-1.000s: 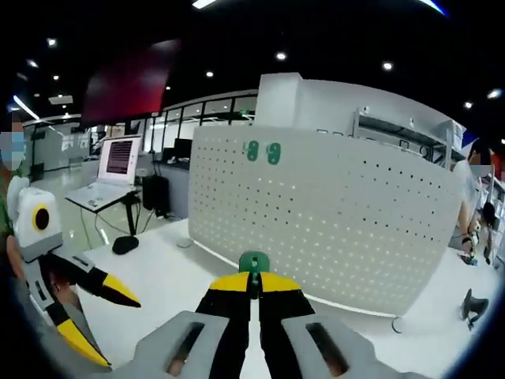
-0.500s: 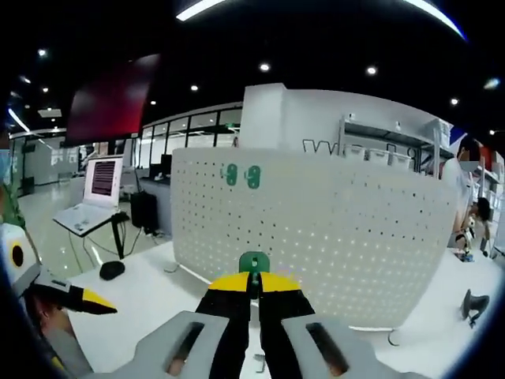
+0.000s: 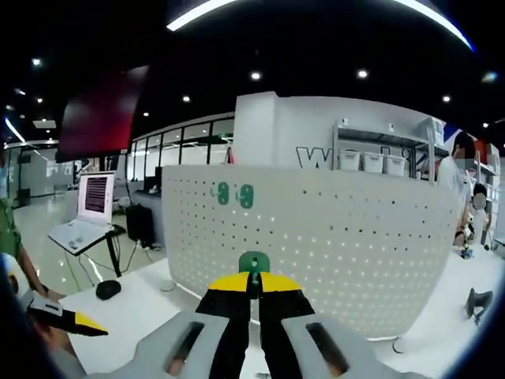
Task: Insert the hook assembly into the mounting plate slot until the hook locks in place.
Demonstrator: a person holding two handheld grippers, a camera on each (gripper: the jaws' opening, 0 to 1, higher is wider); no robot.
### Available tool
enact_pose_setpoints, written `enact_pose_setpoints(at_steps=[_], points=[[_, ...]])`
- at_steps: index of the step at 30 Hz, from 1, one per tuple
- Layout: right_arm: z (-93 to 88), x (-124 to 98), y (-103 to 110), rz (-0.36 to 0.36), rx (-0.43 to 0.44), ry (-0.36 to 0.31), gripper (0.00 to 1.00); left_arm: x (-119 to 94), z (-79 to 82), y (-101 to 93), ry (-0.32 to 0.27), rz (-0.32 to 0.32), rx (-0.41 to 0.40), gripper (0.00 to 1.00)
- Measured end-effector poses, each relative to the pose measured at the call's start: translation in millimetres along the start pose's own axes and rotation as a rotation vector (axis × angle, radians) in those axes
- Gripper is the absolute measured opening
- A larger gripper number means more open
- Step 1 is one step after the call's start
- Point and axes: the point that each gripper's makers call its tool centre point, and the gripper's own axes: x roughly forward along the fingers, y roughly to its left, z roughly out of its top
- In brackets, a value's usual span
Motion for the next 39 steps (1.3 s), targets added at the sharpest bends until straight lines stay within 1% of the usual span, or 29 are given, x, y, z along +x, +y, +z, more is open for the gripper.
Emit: enact_pose_setpoints(at_steps=[6,13,18,26,29,33,39], points=[[6.7,10,-1,-0.005,0.001,-0.006,0.01,-4,-1.3,2.1,-0.002,0.001,-0.005,0.86],[8.7,19,-4,-0.013,0.001,-0.002,0.01,-7,0.0,4.4,-0.009,0.012,-0.006,0.87],[14.1,29,-5,-0.010,0.014,-0.013,0.01,-10,-1.7,4.9,-0.005,0.012,-0.006,0.87],[26.2,43,-10,-0.027,0.026,-0.028,0.01,-11,-2.6,8.0,-0.006,0.022,-0.007,0.85],[28.4,49,-9,-0.019,0.041,-0.036,0.01,-12,-3.8,11.3,-0.007,0.036,-0.016,0.85],[30.8,55,-9,-0.023,0.048,-0.037,0.01,-13,-5.1,10.6,-0.002,0.039,-0.012,0.86],[41.6,65,-10,-0.026,0.069,-0.057,0.01,-14,-7.2,8.7,0.003,0.035,-0.013,0.85]])
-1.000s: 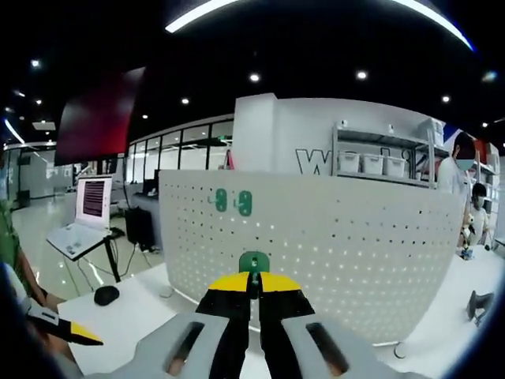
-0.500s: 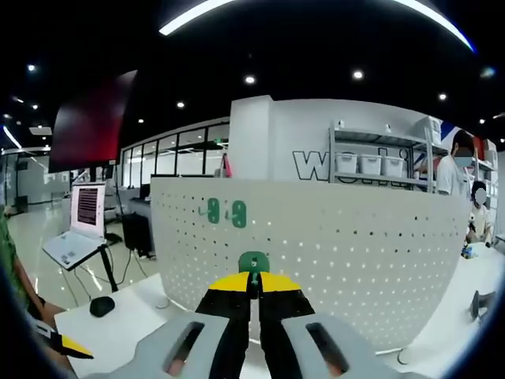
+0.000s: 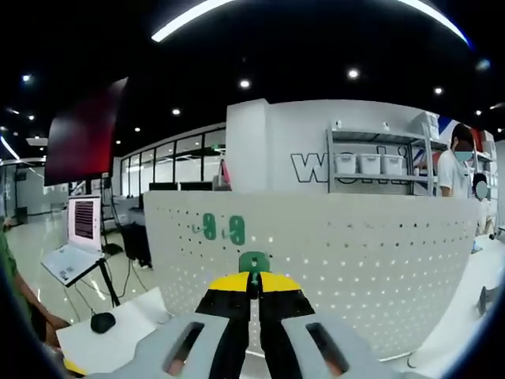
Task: Insert the hook assembly into the mounting plate slot until the hook locks in place.
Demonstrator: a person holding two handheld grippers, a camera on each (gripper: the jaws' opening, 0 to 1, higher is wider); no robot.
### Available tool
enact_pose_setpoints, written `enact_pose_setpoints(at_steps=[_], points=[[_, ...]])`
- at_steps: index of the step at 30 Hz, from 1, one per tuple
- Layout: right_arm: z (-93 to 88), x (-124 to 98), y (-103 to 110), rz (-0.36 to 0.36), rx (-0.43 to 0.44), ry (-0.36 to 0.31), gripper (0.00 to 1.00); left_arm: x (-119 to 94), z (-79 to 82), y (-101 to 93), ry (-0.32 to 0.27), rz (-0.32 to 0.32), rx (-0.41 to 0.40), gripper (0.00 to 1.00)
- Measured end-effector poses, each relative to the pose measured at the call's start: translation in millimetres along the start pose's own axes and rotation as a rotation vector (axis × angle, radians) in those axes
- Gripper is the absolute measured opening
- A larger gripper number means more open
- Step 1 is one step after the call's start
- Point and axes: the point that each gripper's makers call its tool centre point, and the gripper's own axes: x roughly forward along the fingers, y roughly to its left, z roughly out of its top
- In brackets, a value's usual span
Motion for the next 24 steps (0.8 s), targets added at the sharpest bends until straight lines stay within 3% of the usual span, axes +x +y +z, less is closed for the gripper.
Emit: enact_pose_setpoints(at_steps=[11,24], points=[[2.9,10,-2,-0.020,0.032,-0.004,0.01,-2,-0.3,0.9,0.009,-0.002,0.006,0.85],[10.8,25,-3,-0.027,0.010,-0.011,0.01,-4,2.4,3.0,0.006,-0.003,0.011,0.86]])
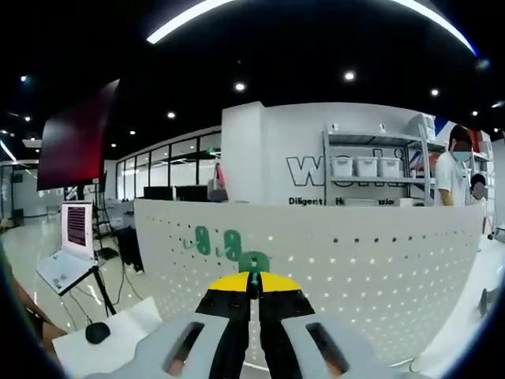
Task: Insert the hook assembly into the mounting plate slot until the hook locks in place.
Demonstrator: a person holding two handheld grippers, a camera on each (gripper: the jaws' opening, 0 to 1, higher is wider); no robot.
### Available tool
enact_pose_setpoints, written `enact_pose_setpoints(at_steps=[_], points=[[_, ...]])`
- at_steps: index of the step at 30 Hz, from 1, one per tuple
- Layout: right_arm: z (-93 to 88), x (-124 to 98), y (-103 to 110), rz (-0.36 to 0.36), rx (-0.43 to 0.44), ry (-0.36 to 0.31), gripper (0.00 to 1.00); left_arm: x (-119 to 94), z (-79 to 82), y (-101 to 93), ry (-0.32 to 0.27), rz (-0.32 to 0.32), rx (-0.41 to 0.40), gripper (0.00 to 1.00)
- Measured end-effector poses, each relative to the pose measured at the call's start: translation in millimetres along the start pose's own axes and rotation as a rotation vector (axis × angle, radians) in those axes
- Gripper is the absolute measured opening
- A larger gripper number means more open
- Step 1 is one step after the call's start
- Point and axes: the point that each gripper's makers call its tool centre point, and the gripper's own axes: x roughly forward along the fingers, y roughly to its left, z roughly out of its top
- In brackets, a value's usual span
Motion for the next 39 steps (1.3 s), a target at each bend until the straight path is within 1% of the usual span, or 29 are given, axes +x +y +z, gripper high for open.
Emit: enact_pose_setpoints(at_steps=[4,19,22,26,29,33,35,39], points=[[3.1,4,-1,-0.010,-0.002,-0.006,0.01,0,-1.4,0.8,0.004,0.002,0.000,0.86],[7.9,21,-4,-0.048,-0.024,-0.015,0.01,-3,0.6,5.3,-0.017,0.009,-0.020,0.85],[9.5,24,-5,-0.057,-0.024,-0.019,0.01,-3,0.0,6.1,-0.013,0.009,-0.017,0.85],[9.6,28,-7,-0.073,-0.031,-0.014,0.01,-5,5.3,7.9,-0.038,0.009,-0.029,0.85],[10.8,30,-12,-0.093,-0.015,-0.019,0.01,-5,6.7,8.8,-0.039,0.010,-0.023,0.85],[9.4,37,-11,-0.092,-0.006,-0.009,0.01,-5,5.1,8.8,-0.033,0.006,-0.022,0.85],[9.4,38,-12,-0.098,0.012,-0.011,0.01,-5,4.1,9.1,-0.028,0.007,-0.019,0.85],[10.9,42,-13,-0.102,0.007,-0.010,0.01,-6,4.1,10.2,-0.032,0.005,-0.023,0.85]])
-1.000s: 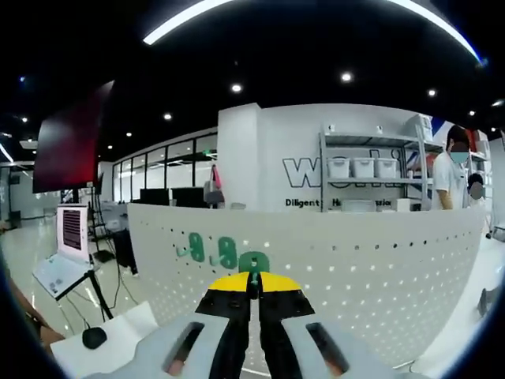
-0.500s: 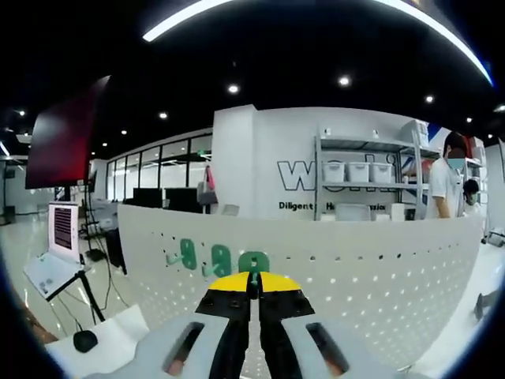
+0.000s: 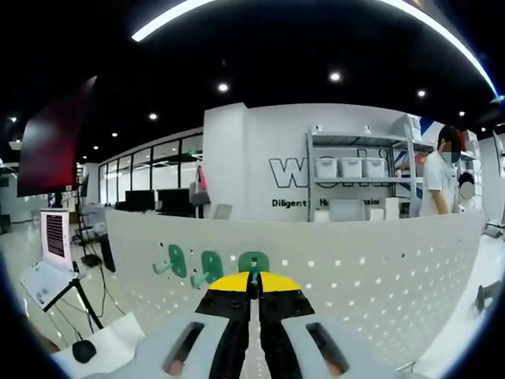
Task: Insert the hook assembly into the mounting plate slot until the hook locks in place.
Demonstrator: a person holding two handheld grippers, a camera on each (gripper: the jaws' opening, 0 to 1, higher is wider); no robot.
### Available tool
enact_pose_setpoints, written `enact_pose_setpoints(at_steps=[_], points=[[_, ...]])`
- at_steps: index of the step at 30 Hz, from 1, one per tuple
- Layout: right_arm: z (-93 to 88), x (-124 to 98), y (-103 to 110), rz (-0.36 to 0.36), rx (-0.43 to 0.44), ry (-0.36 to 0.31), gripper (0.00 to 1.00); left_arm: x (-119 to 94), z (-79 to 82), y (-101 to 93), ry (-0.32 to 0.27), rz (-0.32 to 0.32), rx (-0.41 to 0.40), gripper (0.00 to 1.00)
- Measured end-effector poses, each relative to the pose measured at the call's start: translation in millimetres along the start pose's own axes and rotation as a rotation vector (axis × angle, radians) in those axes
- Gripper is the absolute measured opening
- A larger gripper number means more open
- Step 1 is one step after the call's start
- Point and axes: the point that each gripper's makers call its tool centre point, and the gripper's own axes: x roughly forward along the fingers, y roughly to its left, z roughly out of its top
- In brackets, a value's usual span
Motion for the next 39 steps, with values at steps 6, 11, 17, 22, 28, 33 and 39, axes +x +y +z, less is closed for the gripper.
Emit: enact_pose_setpoints(at_steps=[6,11,17,22,28,33,39], points=[[-0.4,5,-2,-0.009,0.004,0.005,0.01,-1,-1.0,4.3,0.006,0.000,0.002,0.84],[-1.8,11,-2,-0.016,0.019,0.012,0.01,1,0.4,5.3,0.008,-0.009,0.009,0.84],[1.1,13,-3,-0.031,0.003,0.014,0.01,1,-3.2,4.7,0.021,-0.007,0.012,0.84],[-2.5,16,-3,-0.032,0.025,0.021,0.01,0,-4.6,5.0,0.022,-0.004,0.011,0.83],[-6.9,19,-3,-0.043,0.013,0.035,0.01,-4,-6.3,8.6,0.022,0.008,0.003,0.83],[-9.2,21,-1,-0.052,0.007,0.034,0.01,-5,-5.9,10.9,0.020,0.015,0.005,0.82],[-15.1,21,-3,-0.071,0.003,0.052,0.01,-6,-5.5,11.8,0.017,0.019,0.001,0.82]])
